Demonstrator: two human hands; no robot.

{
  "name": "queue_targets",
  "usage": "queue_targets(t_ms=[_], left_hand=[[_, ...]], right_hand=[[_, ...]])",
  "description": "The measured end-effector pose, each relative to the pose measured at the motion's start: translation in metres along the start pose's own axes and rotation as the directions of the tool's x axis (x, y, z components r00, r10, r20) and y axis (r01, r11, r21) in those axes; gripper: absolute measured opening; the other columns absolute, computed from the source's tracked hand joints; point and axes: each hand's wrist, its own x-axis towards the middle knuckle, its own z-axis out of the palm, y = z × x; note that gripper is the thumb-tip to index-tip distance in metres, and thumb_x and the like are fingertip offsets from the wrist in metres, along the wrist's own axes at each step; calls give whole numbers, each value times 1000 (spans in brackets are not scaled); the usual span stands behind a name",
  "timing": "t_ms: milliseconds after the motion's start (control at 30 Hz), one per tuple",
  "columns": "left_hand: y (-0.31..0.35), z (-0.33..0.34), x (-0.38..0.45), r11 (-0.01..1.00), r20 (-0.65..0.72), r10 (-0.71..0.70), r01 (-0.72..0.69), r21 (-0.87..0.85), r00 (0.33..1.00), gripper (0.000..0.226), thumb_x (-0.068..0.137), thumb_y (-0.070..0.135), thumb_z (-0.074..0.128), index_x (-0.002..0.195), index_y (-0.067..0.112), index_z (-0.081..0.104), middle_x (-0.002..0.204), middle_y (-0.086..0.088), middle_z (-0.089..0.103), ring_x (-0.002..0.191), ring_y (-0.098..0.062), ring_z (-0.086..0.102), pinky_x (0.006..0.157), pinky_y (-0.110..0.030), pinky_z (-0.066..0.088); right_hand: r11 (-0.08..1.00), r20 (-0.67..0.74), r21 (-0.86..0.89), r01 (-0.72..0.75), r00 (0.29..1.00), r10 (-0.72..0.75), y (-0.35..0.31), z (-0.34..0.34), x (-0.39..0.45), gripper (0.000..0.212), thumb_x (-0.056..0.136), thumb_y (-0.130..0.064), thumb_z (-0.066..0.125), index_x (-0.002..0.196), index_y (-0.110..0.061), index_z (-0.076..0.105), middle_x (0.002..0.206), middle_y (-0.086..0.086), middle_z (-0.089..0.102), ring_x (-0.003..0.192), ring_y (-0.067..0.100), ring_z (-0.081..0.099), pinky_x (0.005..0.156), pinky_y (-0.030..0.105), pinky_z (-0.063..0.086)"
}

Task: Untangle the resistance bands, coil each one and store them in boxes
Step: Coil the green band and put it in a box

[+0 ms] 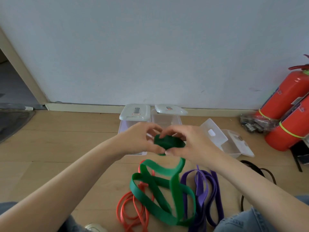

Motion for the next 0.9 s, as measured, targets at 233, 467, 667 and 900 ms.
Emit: queue_targets(t_ms=[233,467,667,900], left_hand=[[5,-7,-3,995,-61,69,-73,-70,996,22,76,20,74,98,21,72,92,6,74,91,-10,68,82,-18,51],[13,-6,-2,690,-182,123,-216,-691,976,44,72,22,65,112,4,64,111,-7,70,106,-15,64,93,-20,49],[5,-5,-3,915,-119,105,-142,-377,987,28,80,11,70,105,23,67,100,8,72,94,-1,66,79,-9,49],[9,0,-4,978,-71,121,-131,-163,990,32,72,11,77,101,20,68,97,2,70,88,-11,69,82,-18,51]], right_hand=[[945,-94,320,-71,990,106,2,-14,0,42,61,-9,84,86,-21,52,91,-4,70,88,9,67,83,22,52],[644,-264,763,49,933,243,-11,-5,4,50,53,-35,78,93,-13,57,99,10,71,93,26,68,90,39,52],[914,-258,407,-11,958,126,-5,-14,4,28,69,-13,79,91,-16,61,92,1,71,88,13,66,80,25,51],[996,-139,32,86,987,-81,-6,-16,2,34,72,-22,77,105,-25,68,96,-13,68,94,1,60,87,18,44]])
